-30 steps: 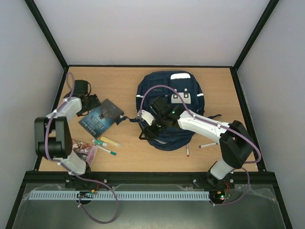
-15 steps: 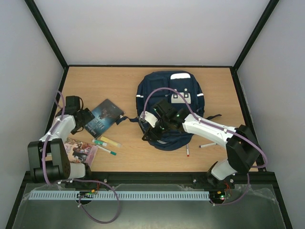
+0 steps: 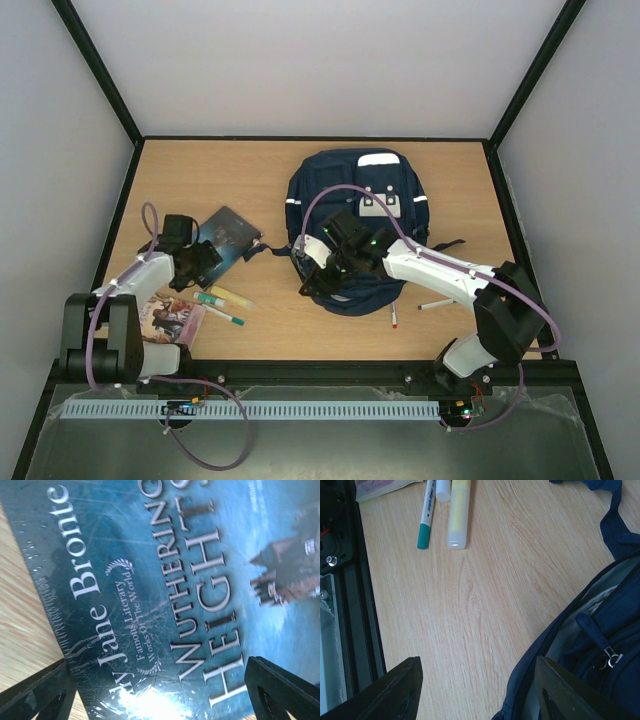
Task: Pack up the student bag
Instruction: Adjust the book at the center of the board.
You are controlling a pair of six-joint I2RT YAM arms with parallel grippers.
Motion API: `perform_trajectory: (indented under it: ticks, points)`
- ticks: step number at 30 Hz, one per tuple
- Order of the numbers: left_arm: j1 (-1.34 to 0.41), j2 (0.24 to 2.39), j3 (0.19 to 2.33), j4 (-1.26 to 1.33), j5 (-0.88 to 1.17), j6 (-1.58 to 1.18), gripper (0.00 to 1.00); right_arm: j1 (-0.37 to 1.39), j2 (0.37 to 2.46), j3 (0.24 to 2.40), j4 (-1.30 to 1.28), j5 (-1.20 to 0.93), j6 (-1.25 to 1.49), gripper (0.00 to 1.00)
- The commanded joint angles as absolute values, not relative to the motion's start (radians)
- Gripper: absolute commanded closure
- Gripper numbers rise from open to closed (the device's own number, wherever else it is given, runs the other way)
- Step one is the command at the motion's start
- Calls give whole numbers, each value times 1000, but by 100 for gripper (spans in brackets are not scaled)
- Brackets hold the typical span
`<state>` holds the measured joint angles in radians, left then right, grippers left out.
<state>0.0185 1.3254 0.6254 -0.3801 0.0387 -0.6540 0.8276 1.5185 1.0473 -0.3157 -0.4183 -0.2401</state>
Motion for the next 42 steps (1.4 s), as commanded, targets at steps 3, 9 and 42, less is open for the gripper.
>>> perform_trajectory:
  ticks: [3, 9, 42]
  points:
    - [-84, 1375, 669, -301, 86, -699, 7, 806, 1521, 1029, -336, -437, -258, 38]
    - [-176, 1457, 756, -282, 160, -666, 9, 792, 1519, 1026, -336, -442, -261, 38]
    - [141, 1985, 1293, -343, 395, -372, 16, 739, 2100, 1687, -344, -565, 161, 32]
